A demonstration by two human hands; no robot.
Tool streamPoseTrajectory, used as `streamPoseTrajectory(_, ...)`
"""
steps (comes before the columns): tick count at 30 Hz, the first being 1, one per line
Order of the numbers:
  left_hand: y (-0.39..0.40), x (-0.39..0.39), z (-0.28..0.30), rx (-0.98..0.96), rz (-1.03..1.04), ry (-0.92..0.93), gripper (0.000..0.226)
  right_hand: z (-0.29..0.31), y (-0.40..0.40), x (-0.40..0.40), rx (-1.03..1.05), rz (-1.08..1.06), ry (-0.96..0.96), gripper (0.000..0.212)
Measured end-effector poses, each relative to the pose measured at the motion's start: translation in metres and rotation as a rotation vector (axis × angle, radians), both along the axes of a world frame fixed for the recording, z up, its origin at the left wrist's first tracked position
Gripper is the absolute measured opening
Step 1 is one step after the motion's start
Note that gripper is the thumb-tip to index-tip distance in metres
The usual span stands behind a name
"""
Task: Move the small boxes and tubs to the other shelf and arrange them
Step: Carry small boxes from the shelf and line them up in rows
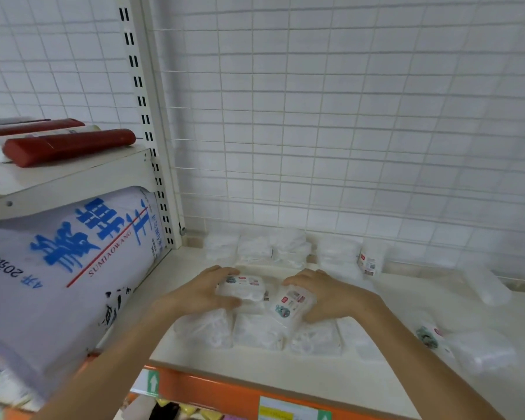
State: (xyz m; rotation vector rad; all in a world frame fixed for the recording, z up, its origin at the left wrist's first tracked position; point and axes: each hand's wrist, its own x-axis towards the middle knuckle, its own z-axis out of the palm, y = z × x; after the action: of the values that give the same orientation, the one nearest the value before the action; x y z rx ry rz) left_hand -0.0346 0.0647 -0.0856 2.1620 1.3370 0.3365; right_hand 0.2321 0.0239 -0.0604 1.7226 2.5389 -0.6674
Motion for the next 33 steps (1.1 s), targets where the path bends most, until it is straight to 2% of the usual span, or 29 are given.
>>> streamPoseTrajectory(2,0.0,0.001,-0.001,0.018,0.033,-0.032,0.073,-0.001,-0.002,0.002,-0.005,0.012,0.009,0.079)
streamPoseTrajectory(6,-0.002,-0.002,0.002,0.058,0.055,-0.055,0.071,-0.007,-0.012,-0.001,-0.001,-0.007,0.094,0.077)
streamPoseTrajectory(11,-0.002,-0.011,0.006,0.14,0.015,-0.097,0.067,-0.003,-0.03,0.003,0.196,-0.173,0.156,0.07)
streamPoseTrajectory(16,-0.008,-0.017,0.011,0.292,-0.038,-0.258,0.065,0.003,-0.068,0.007,0.46,-0.383,0.224,0.07)
streamPoseTrajectory(21,-0.026,-0.012,0.008,0.49,-0.151,-0.375,0.069,-0.005,-0.129,0.018,0.623,-0.593,0.233,0.067)
streamPoseTrajectory(24,-0.041,0.001,0.002,0.493,-0.262,-0.447,0.075,-0.012,-0.173,0.026,0.669,-0.705,0.213,0.067)
streamPoseTrajectory(26,-0.055,0.019,-0.001,0.501,-0.36,-0.467,0.071,-0.017,-0.205,0.032,0.676,-0.788,0.206,0.068)
streamPoseTrajectory(29,-0.08,0.058,-0.008,0.423,-0.462,-0.492,0.061,-0.022,-0.253,0.041,0.68,-0.901,0.156,0.069)
streamPoseTrajectory(33,-0.116,0.118,-0.015,0.348,-0.599,-0.528,0.063,-0.029,-0.322,0.062,0.657,-1.069,0.129,0.069)
